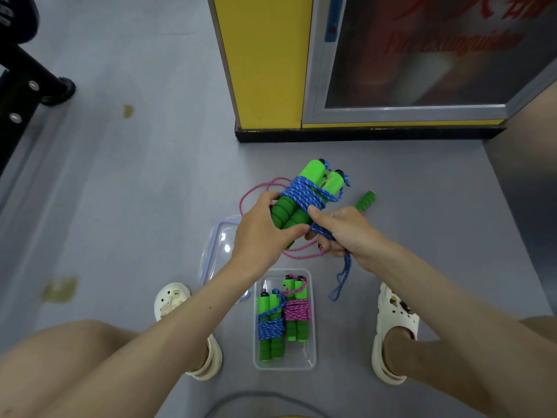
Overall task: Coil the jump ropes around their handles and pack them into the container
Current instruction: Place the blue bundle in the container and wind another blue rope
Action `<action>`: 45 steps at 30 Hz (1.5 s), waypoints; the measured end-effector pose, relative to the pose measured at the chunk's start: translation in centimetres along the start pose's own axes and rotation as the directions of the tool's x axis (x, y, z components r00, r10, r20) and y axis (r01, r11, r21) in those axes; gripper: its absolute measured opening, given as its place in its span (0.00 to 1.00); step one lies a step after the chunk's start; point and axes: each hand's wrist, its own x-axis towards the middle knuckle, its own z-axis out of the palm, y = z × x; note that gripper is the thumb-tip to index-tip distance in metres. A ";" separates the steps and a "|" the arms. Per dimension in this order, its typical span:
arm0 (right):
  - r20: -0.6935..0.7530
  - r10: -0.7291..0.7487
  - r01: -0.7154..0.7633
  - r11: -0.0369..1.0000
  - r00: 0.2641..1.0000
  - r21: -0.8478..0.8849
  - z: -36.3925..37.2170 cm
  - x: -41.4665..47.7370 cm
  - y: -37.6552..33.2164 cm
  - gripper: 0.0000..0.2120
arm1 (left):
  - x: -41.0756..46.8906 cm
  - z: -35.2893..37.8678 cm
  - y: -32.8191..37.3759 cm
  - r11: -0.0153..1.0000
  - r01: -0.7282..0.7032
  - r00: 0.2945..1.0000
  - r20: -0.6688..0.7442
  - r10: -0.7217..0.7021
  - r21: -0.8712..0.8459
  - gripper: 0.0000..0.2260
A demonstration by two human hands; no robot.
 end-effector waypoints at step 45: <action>0.161 0.020 -0.048 0.985 0.987 0.167 -0.4 0.3 -0.3 0.20 | 0.2 -0.7 0.4 0.696 0.541 0.793 0.563 -0.234 -0.472 0.18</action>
